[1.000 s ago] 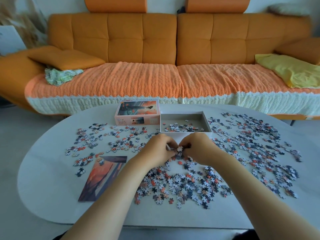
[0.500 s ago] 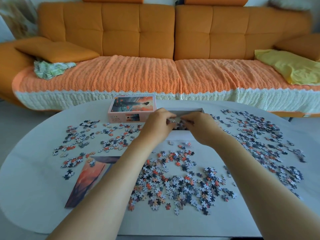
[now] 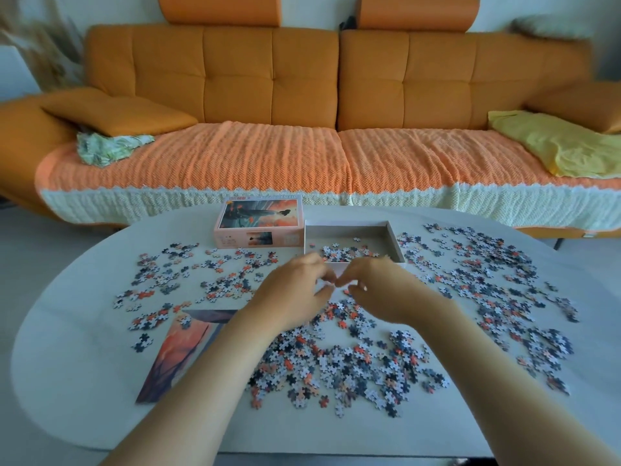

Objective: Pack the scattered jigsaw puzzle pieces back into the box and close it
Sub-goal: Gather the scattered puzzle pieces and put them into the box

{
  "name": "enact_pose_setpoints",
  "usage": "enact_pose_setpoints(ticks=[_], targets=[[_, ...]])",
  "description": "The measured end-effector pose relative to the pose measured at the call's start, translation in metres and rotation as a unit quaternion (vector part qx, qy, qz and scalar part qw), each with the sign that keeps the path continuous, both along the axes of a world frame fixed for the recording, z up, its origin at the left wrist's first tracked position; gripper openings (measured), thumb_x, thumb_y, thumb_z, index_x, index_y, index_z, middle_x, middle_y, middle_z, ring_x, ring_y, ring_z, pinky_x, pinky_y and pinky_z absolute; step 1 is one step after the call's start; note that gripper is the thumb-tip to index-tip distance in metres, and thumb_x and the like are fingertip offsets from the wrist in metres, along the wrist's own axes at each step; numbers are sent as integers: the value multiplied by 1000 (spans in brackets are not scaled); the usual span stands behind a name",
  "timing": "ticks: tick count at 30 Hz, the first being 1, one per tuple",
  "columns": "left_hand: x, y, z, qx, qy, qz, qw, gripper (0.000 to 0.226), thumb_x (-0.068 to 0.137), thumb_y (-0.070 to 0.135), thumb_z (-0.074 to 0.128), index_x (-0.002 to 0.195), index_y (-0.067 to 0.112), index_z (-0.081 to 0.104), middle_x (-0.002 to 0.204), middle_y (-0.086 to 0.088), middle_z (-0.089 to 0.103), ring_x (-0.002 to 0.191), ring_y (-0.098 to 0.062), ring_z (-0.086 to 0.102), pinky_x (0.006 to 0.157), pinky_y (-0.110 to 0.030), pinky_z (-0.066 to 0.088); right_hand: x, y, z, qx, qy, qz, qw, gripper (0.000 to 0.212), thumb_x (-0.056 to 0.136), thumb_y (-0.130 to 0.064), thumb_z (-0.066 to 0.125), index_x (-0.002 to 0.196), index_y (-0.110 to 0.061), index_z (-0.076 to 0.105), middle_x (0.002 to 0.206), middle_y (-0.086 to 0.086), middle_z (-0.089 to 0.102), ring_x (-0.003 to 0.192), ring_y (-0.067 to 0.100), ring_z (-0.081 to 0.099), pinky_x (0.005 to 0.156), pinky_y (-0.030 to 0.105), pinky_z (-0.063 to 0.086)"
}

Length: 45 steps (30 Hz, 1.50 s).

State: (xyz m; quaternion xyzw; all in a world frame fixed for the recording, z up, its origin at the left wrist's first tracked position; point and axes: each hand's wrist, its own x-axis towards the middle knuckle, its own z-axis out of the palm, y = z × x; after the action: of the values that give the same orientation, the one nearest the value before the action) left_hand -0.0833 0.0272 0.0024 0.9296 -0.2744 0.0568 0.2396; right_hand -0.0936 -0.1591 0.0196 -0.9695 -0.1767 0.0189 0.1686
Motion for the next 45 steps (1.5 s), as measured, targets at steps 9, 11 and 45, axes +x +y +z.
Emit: enact_pose_setpoints(ticks=[9,11,45], targets=[[-25,2,-9,10,121,-33,992,36,92,36,55,127,38,57,124,19,55,120,-4,42,105,-36,39,-26,-4,-12,-10,64,2,998,42,94,-8,47,127,-30,61,122,-7,52,114,16,47,96,28,38],[-28,6,-5,11,118,-31,992,42,90,43,58,132,39,52,132,19,51,126,-3,39,107,-34,37,-33,-13,-5,21,63,-3,998,37,95,-16,51,126,-32,60,124,-9,53,115,14,49,97,29,39],[-28,14,-10,180,119,9,976,91,79,69,56,153,31,19,142,10,25,134,-15,20,108,-39,30,-39,-8,-7,-80,122,-38,989,84,77,-62,65,147,-30,32,136,0,32,126,20,34,107,43,37]])
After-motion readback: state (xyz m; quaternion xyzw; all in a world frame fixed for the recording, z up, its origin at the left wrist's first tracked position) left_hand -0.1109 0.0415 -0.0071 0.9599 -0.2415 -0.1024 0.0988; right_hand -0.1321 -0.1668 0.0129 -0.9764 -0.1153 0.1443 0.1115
